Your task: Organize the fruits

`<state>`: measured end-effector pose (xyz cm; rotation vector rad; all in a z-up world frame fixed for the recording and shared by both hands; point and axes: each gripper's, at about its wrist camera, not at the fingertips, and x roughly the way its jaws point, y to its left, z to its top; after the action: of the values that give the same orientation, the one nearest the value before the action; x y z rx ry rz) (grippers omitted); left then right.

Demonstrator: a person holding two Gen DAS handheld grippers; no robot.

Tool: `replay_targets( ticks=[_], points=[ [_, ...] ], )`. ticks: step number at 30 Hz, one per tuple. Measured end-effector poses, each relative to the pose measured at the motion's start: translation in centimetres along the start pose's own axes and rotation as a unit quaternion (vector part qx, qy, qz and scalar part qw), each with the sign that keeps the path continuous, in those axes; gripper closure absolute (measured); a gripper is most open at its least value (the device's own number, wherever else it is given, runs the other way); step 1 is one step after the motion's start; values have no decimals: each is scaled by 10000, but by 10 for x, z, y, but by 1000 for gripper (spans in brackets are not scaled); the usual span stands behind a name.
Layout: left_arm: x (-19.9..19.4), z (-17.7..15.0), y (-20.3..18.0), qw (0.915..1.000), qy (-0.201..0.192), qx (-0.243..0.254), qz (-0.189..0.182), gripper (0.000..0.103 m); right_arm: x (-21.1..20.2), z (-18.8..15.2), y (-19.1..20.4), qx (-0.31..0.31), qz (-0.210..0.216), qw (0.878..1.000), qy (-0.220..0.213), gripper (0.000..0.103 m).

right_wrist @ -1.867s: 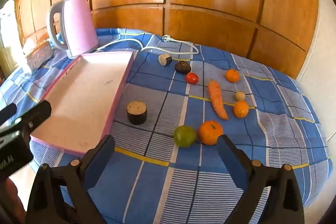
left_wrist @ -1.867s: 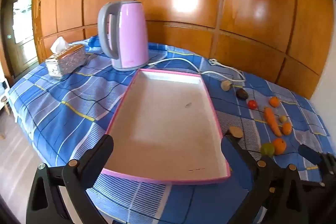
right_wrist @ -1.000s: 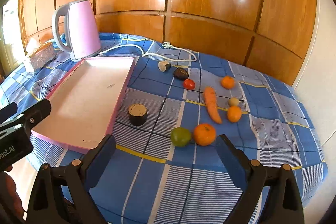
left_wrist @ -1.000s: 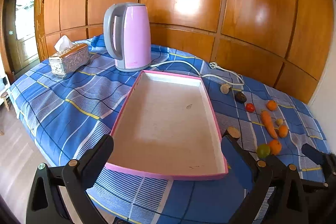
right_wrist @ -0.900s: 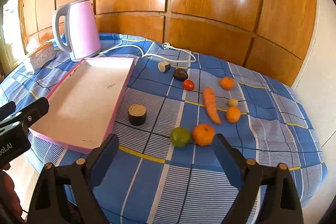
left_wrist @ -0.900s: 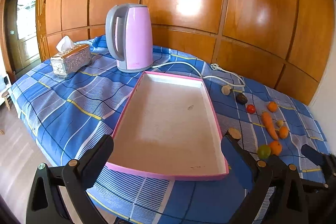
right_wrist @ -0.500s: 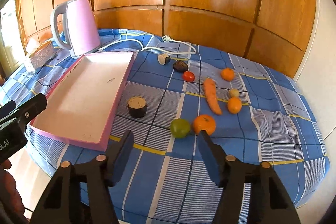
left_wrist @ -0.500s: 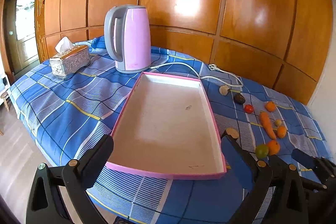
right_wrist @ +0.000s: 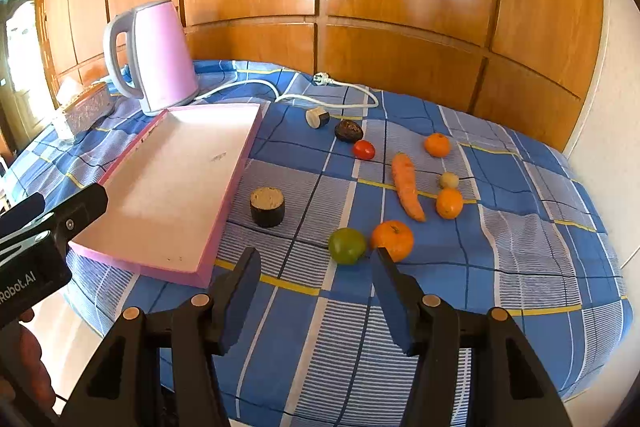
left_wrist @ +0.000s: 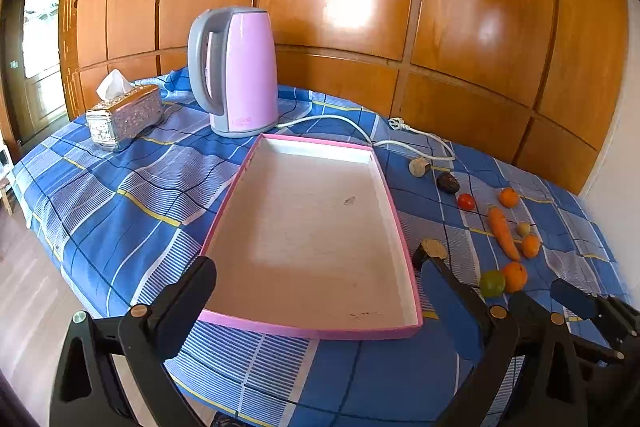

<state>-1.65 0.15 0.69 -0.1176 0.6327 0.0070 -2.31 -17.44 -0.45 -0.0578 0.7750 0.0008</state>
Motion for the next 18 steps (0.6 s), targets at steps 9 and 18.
replay_targets(
  ticks=[9,18],
  points=[
    [10,-2,-4,9998,141,96,-51,0,12,-4,-5,72,-24,9998,160,50],
    [17,-2,-10,9994,222,222,-156,0,28,-7,-12,95,-9,9992,395,51]
  ],
)
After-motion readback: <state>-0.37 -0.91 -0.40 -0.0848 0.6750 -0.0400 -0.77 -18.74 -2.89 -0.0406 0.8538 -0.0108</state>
